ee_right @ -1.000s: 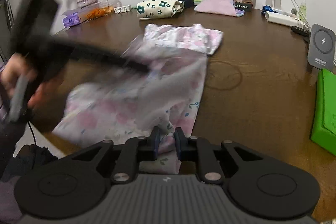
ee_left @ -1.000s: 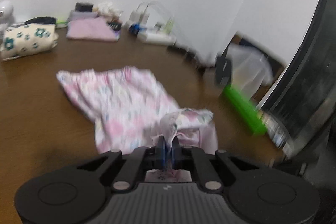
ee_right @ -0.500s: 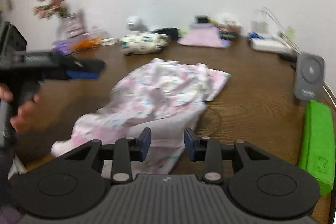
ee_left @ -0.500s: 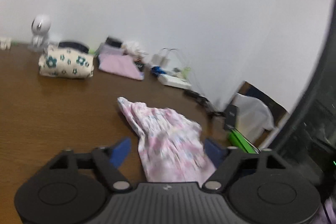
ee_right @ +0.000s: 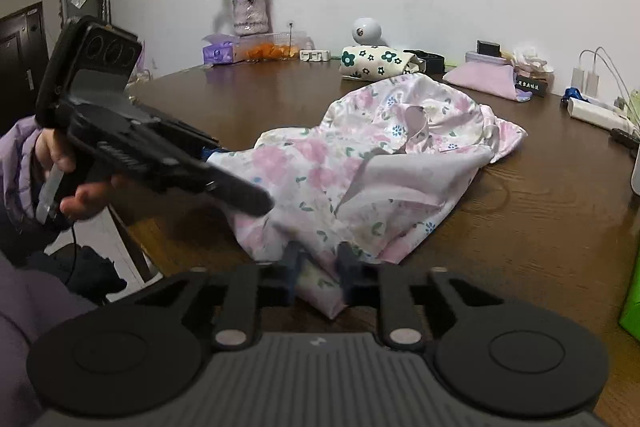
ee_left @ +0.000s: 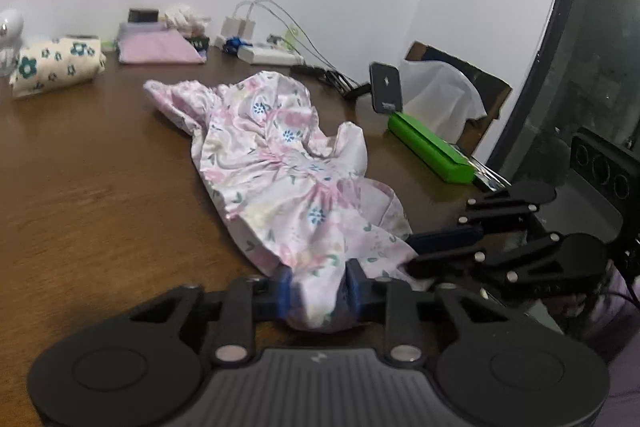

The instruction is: Fold clothes

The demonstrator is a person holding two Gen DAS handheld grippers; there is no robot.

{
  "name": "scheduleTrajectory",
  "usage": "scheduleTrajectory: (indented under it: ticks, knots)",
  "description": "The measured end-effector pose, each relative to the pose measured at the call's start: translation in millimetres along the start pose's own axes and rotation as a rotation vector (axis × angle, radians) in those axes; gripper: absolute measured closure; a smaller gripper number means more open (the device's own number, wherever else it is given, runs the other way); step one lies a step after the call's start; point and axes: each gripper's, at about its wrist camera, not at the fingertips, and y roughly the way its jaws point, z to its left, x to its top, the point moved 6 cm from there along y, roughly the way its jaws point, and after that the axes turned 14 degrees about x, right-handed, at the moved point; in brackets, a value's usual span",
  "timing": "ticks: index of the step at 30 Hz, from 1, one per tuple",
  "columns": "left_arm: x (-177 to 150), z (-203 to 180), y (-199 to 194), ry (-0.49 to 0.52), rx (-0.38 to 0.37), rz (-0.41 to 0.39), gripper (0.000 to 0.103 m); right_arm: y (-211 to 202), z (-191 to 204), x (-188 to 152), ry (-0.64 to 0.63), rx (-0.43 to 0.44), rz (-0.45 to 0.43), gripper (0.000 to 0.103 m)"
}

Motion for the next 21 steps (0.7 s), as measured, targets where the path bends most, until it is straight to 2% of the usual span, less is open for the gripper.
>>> scheduleTrajectory:
  ticks: [2, 3, 4, 5, 6, 7, 10, 13, 15, 16, 18, 20, 21]
  knots:
    - [-9.3, -8.2, -11.7, 0.024, -0.006, 0.008, 0.081, -11.0, 3.8, -2.4, -0.033, 0.004, 0.022, 0.09]
    - [-14.0, -12.6, -17.2, 0.045, -0.001, -0.005, 0.076, -17.6, 6.9, -3.7, -0.054, 0.01, 0.03, 0.089]
    - [-18.0, -16.3, -22.2, 0.066, 0.005, -0.025, 0.064, -23.1, 9.4, -5.3, -0.078, 0.027, 0.032, 0.082]
    - [-21.9, -20.0, -27.3, 0.087, 0.01, -0.045, 0.056, -23.7, 10.1, -6.8, -0.09, 0.03, 0.03, 0.061]
    - [-24.7, -22.3, -30.4, 0.108, 0.021, -0.068, 0.04, -23.6, 10.6, -8.4, -0.1, 0.03, 0.027, 0.053]
    - [-26.8, -23.8, -32.6, 0.129, 0.035, -0.092, 0.036, -23.5, 11.1, -9.9, -0.109, 0.031, 0.024, 0.05]
    - [-31.1, -30.1, -31.7, 0.198, 0.053, -0.096, 0.036, -21.3, 10.3, -13.8, -0.123, 0.039, 0.015, 0.053]
    - [-33.2, -31.4, -23.4, 0.223, 0.057, -0.08, 0.039, -16.1, 4.3, -15.8, -0.1, 0.061, 0.004, 0.064]
    - [-33.9, -32.5, -20.9, 0.231, 0.045, -0.093, 0.061, -14.4, 1.6, -15.9, -0.081, 0.076, -0.007, 0.08]
    - [-34.0, -33.9, -20.6, 0.233, 0.031, -0.093, 0.066, -15.3, 1.9, -16.2, -0.079, 0.082, -0.005, 0.091]
    - [-35.5, -34.3, -23.5, 0.223, -0.007, -0.076, 0.084, -17.3, 2.7, -17.0, -0.076, 0.096, 0.003, 0.095]
    - [-39.9, -36.0, -29.4, 0.234, -0.034, -0.065, 0.082, -20.9, 6.8, -18.4, -0.088, 0.115, 0.023, 0.096]
    - [-42.6, -37.0, -32.9, 0.251, -0.029, -0.07, 0.073, -23.7, 11.1, -19.1, -0.109, 0.116, 0.042, 0.095]
